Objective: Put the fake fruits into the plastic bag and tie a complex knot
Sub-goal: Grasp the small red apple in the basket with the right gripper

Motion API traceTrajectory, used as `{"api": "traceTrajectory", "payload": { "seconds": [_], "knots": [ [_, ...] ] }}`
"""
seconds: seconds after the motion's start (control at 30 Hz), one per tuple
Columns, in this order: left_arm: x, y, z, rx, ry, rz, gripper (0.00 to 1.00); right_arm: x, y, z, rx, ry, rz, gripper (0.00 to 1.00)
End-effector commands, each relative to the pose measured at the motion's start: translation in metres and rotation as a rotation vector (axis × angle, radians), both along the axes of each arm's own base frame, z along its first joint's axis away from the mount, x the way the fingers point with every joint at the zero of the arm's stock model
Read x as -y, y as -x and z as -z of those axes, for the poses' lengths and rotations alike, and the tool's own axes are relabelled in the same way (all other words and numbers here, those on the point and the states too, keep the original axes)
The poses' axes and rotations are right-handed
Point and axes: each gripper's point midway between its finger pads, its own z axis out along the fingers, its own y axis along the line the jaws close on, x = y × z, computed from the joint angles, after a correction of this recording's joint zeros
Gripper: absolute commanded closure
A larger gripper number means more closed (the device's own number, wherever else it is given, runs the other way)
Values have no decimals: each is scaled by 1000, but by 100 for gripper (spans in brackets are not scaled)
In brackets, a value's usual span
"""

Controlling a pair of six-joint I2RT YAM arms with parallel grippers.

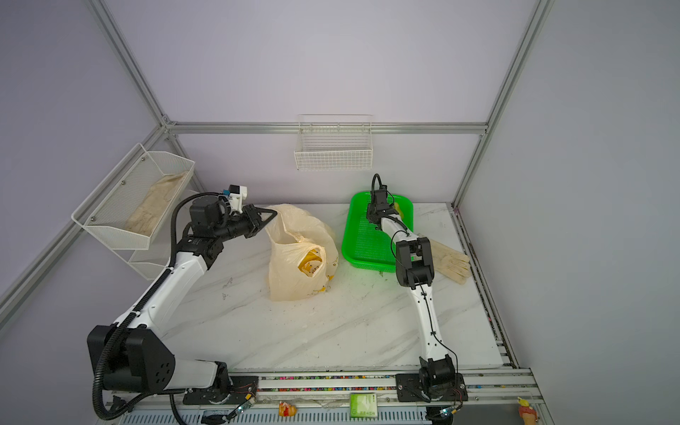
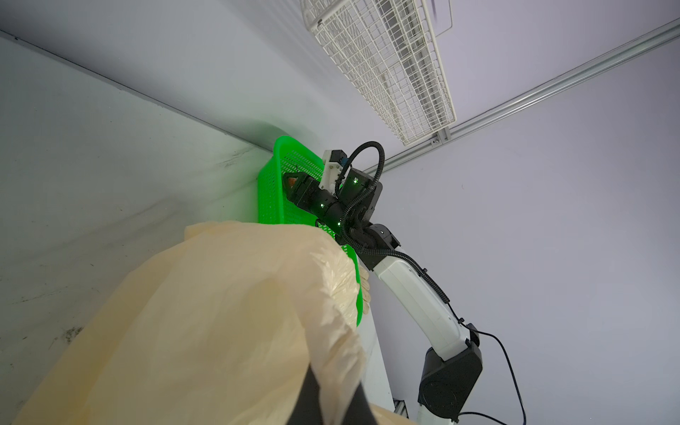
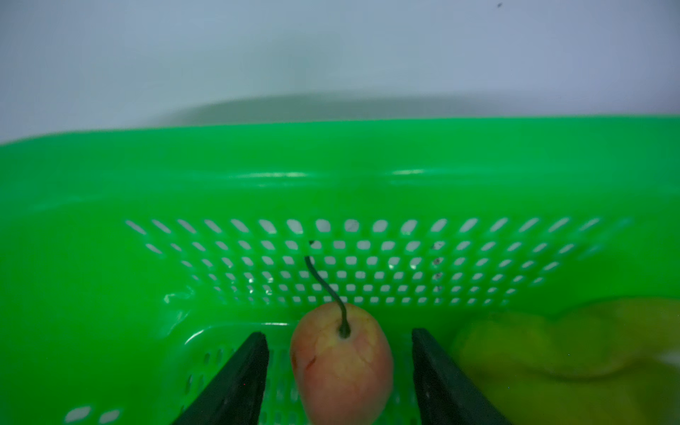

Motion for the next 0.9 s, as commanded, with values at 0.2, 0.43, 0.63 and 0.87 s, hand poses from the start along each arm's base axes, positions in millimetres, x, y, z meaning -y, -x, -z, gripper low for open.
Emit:
{"api": "traceTrajectory", "payload": {
  "seconds": [0.2, 0.43, 0.63, 0.87],
  "knots": [
    [0, -2, -7, 41, 11, 14, 100, -3, -8, 18, -29, -41, -15, 45],
    [0, -2, -6, 40, 10, 14, 100, -2, -11, 21, -28, -42, -30, 53],
    [1, -3, -5, 35, 12, 14, 100, -7, -12, -7, 9, -32, -83, 61],
    [1, -2, -7, 36, 17, 16, 100, -23, 16, -67, 72, -144, -169, 63]
  ]
}}
